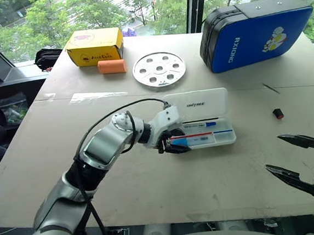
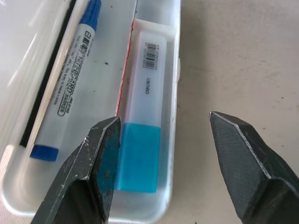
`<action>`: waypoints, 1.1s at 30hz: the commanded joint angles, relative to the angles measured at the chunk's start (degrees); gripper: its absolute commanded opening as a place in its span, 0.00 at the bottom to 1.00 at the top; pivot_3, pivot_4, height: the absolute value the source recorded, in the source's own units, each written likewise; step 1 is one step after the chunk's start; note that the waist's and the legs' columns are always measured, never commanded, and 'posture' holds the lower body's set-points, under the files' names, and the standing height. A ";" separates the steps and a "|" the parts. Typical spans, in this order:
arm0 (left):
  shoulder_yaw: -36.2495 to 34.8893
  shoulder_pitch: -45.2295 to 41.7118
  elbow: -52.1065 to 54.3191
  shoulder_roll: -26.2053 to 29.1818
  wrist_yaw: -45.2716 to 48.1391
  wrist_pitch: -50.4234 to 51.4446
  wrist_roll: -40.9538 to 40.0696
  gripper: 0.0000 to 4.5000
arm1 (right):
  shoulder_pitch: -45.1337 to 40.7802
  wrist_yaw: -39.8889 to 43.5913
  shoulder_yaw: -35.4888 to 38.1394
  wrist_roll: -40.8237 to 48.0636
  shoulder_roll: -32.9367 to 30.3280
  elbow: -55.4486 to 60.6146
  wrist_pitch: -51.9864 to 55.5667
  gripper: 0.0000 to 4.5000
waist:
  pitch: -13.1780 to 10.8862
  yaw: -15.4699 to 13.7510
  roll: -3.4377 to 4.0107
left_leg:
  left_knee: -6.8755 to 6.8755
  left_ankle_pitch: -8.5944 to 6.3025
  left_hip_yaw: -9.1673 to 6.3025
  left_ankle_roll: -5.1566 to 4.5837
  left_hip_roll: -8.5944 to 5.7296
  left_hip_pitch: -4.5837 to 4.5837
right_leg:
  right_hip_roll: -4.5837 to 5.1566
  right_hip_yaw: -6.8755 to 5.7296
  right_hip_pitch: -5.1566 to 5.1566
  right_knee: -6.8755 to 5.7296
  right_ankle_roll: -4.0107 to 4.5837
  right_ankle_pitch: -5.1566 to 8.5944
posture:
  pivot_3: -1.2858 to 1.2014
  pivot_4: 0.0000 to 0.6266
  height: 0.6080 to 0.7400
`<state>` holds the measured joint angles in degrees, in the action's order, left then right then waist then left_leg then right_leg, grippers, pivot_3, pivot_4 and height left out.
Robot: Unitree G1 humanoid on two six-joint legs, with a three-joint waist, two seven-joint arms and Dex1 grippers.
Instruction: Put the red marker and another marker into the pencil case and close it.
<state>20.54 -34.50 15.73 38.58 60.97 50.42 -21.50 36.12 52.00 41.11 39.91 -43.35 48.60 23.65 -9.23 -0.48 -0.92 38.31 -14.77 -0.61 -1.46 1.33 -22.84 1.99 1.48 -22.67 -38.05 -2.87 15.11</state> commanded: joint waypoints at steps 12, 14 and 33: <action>-33.62 24.80 22.94 6.27 2.76 -2.98 -27.82 0.70 | -46.43 -35.87 -24.85 -12.11 -5.54 -30.64 37.38 0.85 | -0.09 0.18 0.07 | 0.01 0.00 0.21 0.01 -0.03 -0.03 | 0.16 0.19 -0.05 0.07 0.03 0.00 | 0.52 0.24 1.00; -34.87 26.46 25.93 6.27 -0.13 -2.52 -29.82 0.70 | -52.64 -36.48 -29.53 -15.41 -4.82 -38.04 37.34 0.85 | -0.10 0.06 0.08 | -0.01 0.00 0.20 0.01 -0.05 -0.03 | 0.16 0.18 -0.06 0.08 0.03 0.00 | 0.52 0.24 1.00; -34.75 36.72 31.25 8.07 -8.06 -8.77 -31.94 0.72 | -61.11 -22.94 -34.43 -19.13 -8.74 -46.53 38.34 0.01 | -0.14 -0.20 0.21 | -0.06 0.00 0.18 0.00 -0.04 -0.04 | 0.19 0.16 -0.06 0.09 0.02 -0.02 | 0.52 0.24 1.00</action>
<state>-13.10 2.62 46.31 46.00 52.53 43.23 -53.34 -24.63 27.44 3.47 19.95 -50.51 -1.66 62.24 -9.37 -0.68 -0.71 38.24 -14.77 -0.42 -1.47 1.29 -22.89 2.18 1.64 -22.75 -37.96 -2.85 15.08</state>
